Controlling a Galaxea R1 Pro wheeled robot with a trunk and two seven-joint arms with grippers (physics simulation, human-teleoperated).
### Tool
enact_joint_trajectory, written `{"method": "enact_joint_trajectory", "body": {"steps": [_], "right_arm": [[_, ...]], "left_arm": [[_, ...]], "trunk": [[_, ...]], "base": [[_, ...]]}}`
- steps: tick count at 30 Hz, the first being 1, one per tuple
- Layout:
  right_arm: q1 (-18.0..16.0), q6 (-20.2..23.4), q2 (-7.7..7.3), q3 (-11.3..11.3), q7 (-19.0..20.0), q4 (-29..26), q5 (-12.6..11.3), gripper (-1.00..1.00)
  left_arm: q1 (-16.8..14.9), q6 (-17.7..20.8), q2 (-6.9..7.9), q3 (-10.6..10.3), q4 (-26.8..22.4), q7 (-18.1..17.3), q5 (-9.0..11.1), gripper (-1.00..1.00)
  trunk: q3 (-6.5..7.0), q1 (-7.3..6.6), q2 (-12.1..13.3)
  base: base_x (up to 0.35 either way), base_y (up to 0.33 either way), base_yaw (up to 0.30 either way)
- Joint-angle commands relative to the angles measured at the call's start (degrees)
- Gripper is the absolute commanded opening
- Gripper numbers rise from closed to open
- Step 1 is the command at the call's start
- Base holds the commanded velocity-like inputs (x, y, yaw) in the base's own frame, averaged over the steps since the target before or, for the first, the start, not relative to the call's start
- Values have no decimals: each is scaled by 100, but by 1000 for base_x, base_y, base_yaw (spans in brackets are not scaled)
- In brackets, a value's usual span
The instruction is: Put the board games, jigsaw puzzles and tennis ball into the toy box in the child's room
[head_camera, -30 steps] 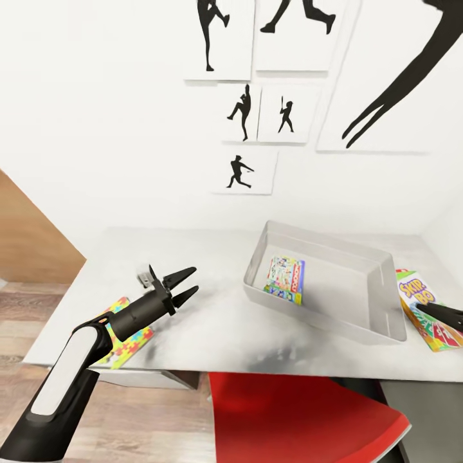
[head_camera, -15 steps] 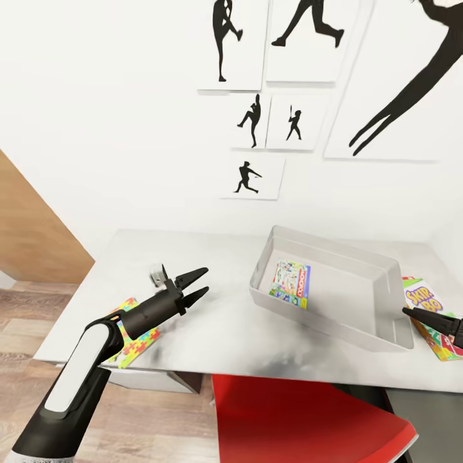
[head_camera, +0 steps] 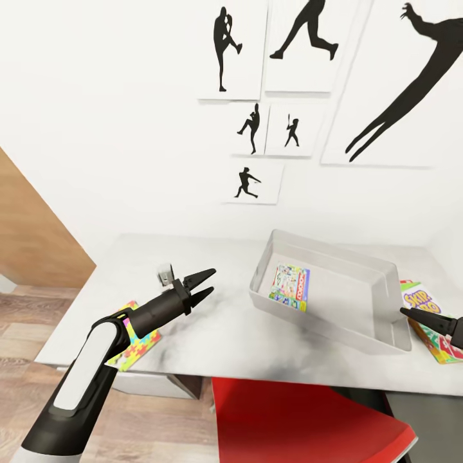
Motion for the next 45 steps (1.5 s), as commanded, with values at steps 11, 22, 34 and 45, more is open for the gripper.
{"method": "enact_joint_trajectory", "body": {"steps": [11, 22, 34, 45], "right_arm": [[-8, 27, -3, -2, 14, 0, 2, 100], [-8, 27, 4, -4, 14, 0, 2, 100], [-9, 27, 6, -5, 14, 0, 1, 100], [-9, 27, 5, -1, 14, 0, 2, 100]], "left_arm": [[-9, 3, -10, -15, 8, -21, -54, 100], [-9, 2, -13, -17, 23, -15, -69, 100], [-9, 1, -13, -18, 31, -12, -87, 100], [-9, 1, -13, -18, 50, -12, -101, 100]], "trunk": [[95, 3, -9], [198, 3, -9], [311, 3, -9], [415, 3, -9]], "base": [[0, 0, 1], [0, 0, 0], [0, 0, 0], [0, 0, 0]]}}
